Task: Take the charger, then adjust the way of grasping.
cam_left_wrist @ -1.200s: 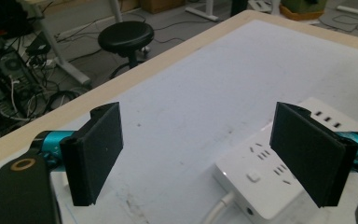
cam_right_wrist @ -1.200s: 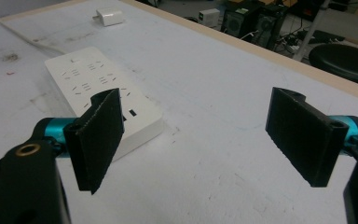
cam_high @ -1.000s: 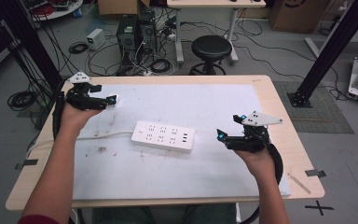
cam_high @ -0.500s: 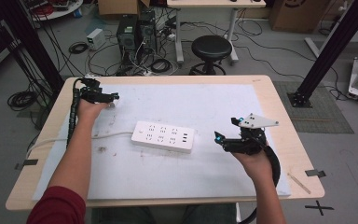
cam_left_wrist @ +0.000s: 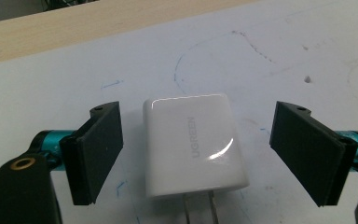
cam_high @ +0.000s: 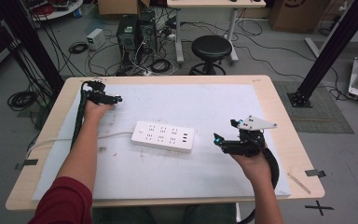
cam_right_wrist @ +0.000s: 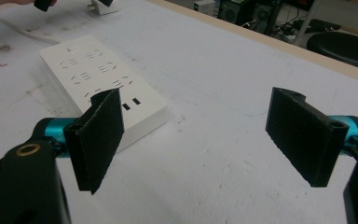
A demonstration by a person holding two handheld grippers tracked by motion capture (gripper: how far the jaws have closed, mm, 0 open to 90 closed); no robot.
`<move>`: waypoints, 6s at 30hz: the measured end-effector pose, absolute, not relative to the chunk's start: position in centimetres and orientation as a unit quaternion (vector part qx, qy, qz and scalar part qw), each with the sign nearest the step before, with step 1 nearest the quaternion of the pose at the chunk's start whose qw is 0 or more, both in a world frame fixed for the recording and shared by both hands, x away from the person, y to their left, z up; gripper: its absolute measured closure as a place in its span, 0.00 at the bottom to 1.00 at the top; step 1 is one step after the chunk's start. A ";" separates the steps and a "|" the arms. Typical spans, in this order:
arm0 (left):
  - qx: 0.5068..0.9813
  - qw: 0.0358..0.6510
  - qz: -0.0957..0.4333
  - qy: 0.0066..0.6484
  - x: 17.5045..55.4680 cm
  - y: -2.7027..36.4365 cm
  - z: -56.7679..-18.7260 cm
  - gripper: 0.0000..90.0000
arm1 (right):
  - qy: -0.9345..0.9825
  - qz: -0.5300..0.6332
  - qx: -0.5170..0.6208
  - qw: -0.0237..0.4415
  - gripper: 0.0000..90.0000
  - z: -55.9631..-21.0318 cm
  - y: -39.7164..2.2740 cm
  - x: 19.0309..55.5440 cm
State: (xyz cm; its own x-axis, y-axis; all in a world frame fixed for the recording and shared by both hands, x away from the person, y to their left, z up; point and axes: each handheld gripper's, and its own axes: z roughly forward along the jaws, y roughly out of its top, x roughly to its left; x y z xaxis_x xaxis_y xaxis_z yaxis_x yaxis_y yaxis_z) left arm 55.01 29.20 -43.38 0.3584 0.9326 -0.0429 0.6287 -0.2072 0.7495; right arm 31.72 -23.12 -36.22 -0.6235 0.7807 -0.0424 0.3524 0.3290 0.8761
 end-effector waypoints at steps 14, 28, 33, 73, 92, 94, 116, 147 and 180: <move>0.751 0.339 0.214 0.525 55.2 29.3 -43.9 0.28 | 0.778 0.452 0.367 0.237 0.22 -36.1 -23.1 31.8; 0.757 0.319 0.216 0.527 55.3 29.2 -44.4 0.39 | 0.777 0.452 0.368 0.238 0.22 -36.2 -23.5 31.7; 0.757 0.317 0.216 0.529 55.2 29.3 -44.3 0.47 | 0.778 0.451 0.366 0.238 0.22 -36.2 -23.4 31.8; 0.821 0.461 0.189 0.277 36.4 26.3 -33.8 0.47 | 0.793 0.478 0.326 0.193 0.22 -34.7 -23.7 32.8; 0.846 0.485 0.161 0.150 32.1 20.6 -35.8 0.47 | 0.803 0.484 0.313 0.153 0.22 -35.6 -21.2 32.6; 0.847 0.487 0.162 0.136 31.7 19.8 -36.2 0.47 | 0.805 0.486 0.311 0.137 0.22 -35.9 -20.6 32.6; 0.851 0.451 0.266 -0.025 29.1 12.8 -38.6 0.47 | 0.776 0.542 0.316 -0.062 0.22 -39.6 -15.5 32.2; 0.836 0.448 0.306 -0.084 27.7 10.3 -38.3 0.47 | 0.736 0.573 0.299 -0.199 0.51 -41.4 -12.7 32.6; 0.832 0.485 0.269 0.007 28.5 12.6 -35.8 0.25 | 0.733 0.579 0.316 -0.167 0.70 -40.8 -15.2 32.4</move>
State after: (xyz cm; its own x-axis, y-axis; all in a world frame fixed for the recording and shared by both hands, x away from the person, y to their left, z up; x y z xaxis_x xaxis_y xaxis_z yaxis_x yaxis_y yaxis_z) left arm 28.55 12.56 -35.84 0.8551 0.2730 0.4407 -0.2495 -0.5286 0.8114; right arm 32.44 -15.25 -40.80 -0.7448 0.2691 0.6106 0.6562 0.1290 0.7435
